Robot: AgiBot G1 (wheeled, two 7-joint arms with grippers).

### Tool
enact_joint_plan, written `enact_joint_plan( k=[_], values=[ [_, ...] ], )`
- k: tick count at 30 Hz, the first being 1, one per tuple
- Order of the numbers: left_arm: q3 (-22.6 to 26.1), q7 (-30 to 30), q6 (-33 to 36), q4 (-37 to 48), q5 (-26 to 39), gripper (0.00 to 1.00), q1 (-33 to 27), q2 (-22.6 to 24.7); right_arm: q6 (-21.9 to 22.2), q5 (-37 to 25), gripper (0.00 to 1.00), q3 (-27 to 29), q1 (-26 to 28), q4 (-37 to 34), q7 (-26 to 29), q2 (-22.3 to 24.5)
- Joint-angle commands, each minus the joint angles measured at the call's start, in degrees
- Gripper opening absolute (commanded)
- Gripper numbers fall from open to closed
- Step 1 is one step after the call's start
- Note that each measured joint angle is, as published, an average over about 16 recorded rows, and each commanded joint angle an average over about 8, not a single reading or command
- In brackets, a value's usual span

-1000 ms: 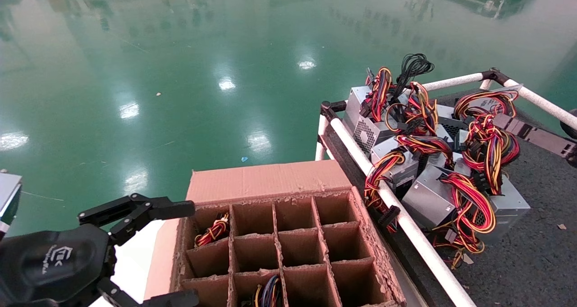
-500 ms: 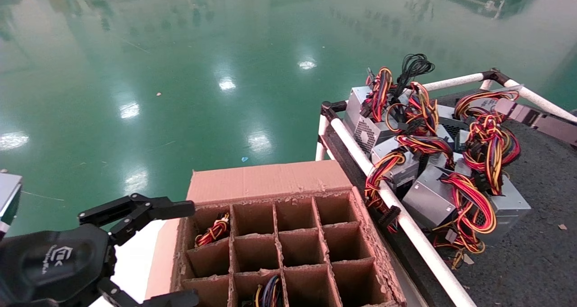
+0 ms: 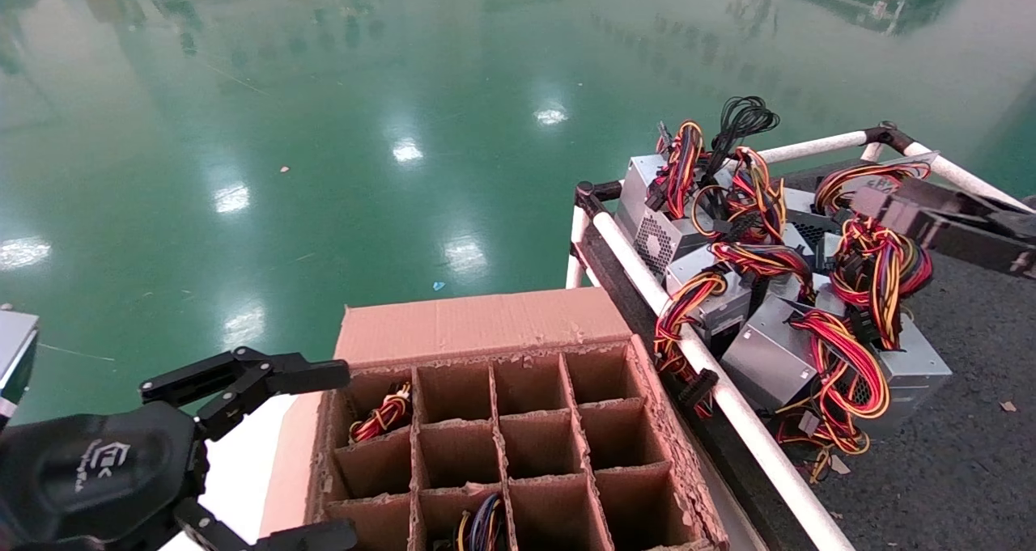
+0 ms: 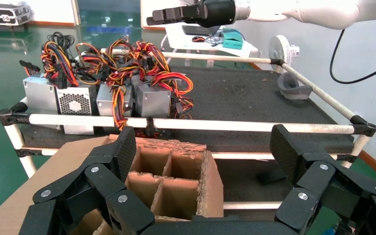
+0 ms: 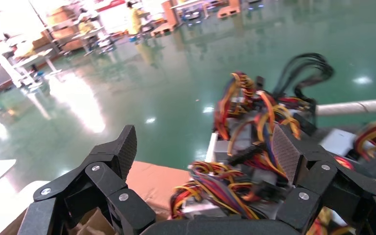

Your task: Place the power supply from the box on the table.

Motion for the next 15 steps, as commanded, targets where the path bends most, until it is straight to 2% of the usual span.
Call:
enact_joint_plan(
  k=[1,15],
  values=[
    [0.0,0.0,0.0,0.0,0.0,1.0,0.0,0.0,-0.14,0.72,1.0,-0.23,-1.05,2.38,0.06,0.08],
    [0.0,0.0,0.0,0.0,0.0,1.0,0.0,0.0,-1.1,5.68,1.0,-1.78,-8.33,18.78,0.51,0.62]
  ],
)
